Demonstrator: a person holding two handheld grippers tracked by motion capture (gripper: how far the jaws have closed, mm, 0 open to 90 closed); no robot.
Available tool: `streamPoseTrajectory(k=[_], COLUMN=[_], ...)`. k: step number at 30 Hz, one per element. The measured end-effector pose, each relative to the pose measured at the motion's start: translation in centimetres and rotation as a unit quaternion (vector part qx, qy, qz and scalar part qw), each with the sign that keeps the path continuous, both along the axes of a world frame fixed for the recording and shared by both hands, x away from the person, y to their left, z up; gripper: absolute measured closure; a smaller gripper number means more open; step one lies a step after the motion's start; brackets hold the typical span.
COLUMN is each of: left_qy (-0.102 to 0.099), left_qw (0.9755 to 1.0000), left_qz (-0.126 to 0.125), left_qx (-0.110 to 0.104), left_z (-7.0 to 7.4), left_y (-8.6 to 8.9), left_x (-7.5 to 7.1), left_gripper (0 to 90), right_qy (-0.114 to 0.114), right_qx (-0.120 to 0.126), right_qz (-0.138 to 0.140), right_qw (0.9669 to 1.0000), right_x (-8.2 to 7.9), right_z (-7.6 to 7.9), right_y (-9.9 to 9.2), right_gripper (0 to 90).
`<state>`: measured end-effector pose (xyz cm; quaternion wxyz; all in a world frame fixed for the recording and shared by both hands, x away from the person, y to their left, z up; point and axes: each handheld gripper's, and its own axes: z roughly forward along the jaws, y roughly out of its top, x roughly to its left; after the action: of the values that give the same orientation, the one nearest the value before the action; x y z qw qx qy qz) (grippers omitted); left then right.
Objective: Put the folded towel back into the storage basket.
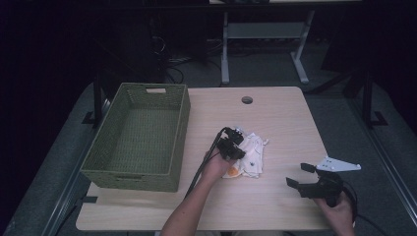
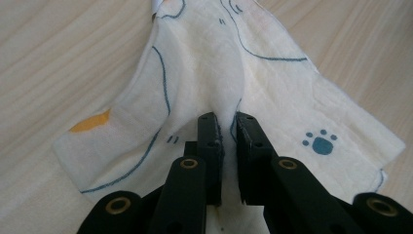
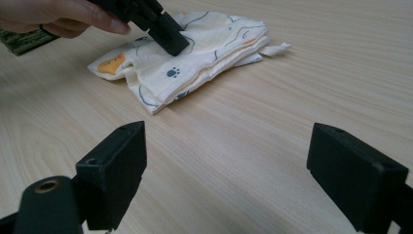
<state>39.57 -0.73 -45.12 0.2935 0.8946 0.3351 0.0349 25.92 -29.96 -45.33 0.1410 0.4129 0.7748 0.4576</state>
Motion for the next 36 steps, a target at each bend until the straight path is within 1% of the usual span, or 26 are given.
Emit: streamPoseTrajectory(k=[2,3,4,5,7,8,9,10,12,13,14,19,20,21,24,26,28,29,32,34,36], left_qy=[0.004,0.008,0.008,0.013,0.021,0.021,0.025,0.025,0.028,0.032,0.032,0.035,0.036,0.036,0.034,0.035,0.034,0.034,0.032,0.033,0.033], left_qw=[1.0000,0.9997,0.9997,0.9995,0.9983,0.9983,0.9976,0.9976,0.9969,0.9959,0.9959,0.9936,0.9936,0.9928,0.9923,0.9914,0.9904,0.9904,0.9900,0.9893,0.9888], left_qz=[-0.001,0.002,0.002,0.002,0.001,0.001,0.001,0.001,-0.005,-0.003,-0.003,-0.004,-0.006,-0.004,-0.007,-0.008,-0.013,-0.013,-0.017,-0.021,-0.023], left_qx=[-0.008,-0.021,-0.021,-0.030,-0.054,-0.054,-0.065,-0.065,-0.073,-0.084,-0.084,-0.108,-0.107,-0.114,-0.119,-0.126,-0.134,-0.134,-0.136,-0.140,-0.143], left_z=[0.2,0.5,0.5,0.7,1.2,1.2,1.7,1.7,2.0,2.3,2.3,3.3,3.5,3.7,4.4,4.8,5.5,5.5,6.1,6.6,6.8], left_y=[0.2,0.4,0.4,0.5,0.8,0.8,1.0,1.0,1.4,1.6,1.6,2.4,2.6,2.7,3.1,3.3,3.7,3.7,4.0,4.3,4.4], left_x=[0.0,-0.1,-0.1,-0.1,-0.2,-0.2,-0.3,-0.3,-0.3,-0.4,-0.4,-0.7,-0.7,-0.8,-1.0,-1.2,-1.4,-1.4,-1.7,-2.0,-2.1], left_gripper=[82.8,82.9,82.9,82.9,83.0,83.1,83.1,83.1,83.2,83.3,83.3,83.3,83.3,83.3,83.3,83.3,83.3,83.3,83.3,83.2,83.2], right_qy=[0.001,0.000,0.000,0.000,0.000,0.000,0.000,0.000,0.000,0.000,0.000,0.000,-0.001,0.000,-0.001,-0.002,-0.001,-0.001,-0.001,-0.002,-0.002], right_qx=[0.000,-0.001,-0.001,-0.001,0.001,0.001,0.002,0.002,0.003,0.005,0.005,0.003,0.004,0.004,0.004,0.004,0.005,0.005,0.004,0.002,0.002], right_qz=[-0.001,-0.001,-0.001,-0.001,-0.004,-0.004,-0.005,-0.005,-0.007,-0.009,-0.009,-0.011,-0.011,-0.011,-0.012,-0.012,-0.013,-0.014,-0.014,-0.014,-0.014], right_qw=[1.0000,1.0000,1.0000,1.0000,1.0000,1.0000,1.0000,1.0000,1.0000,1.0000,1.0000,0.9999,0.9999,0.9999,0.9999,0.9999,0.9999,0.9999,0.9999,0.9999,0.9999], right_x=[0.0,0.0,0.0,0.0,0.0,0.0,0.0,0.0,0.0,0.0,0.0,0.0,0.0,0.0,0.0,-0.1,-0.1,-0.1,-0.1,-0.1,-0.1], right_z=[-0.1,-0.1,-0.1,-0.1,-0.1,-0.1,-0.1,-0.1,-0.1,0.0,0.0,0.0,0.0,0.0,0.0,0.0,0.0,0.0,0.0,0.0,0.0], right_y=[0.0,0.0,0.0,-0.1,-0.1,-0.1,-0.2,-0.2,-0.3,-0.3,-0.3,-0.3,-0.3,-0.3,-0.4,-0.4,-0.4,-0.4,-0.4,-0.4,-0.4], right_gripper=[14.3,14.3,14.3,14.3,14.3,14.3,14.3,14.3,14.3,14.3,14.3,14.3,14.3,14.3,14.3,14.3,14.3,14.3,14.3,14.3,14.3])
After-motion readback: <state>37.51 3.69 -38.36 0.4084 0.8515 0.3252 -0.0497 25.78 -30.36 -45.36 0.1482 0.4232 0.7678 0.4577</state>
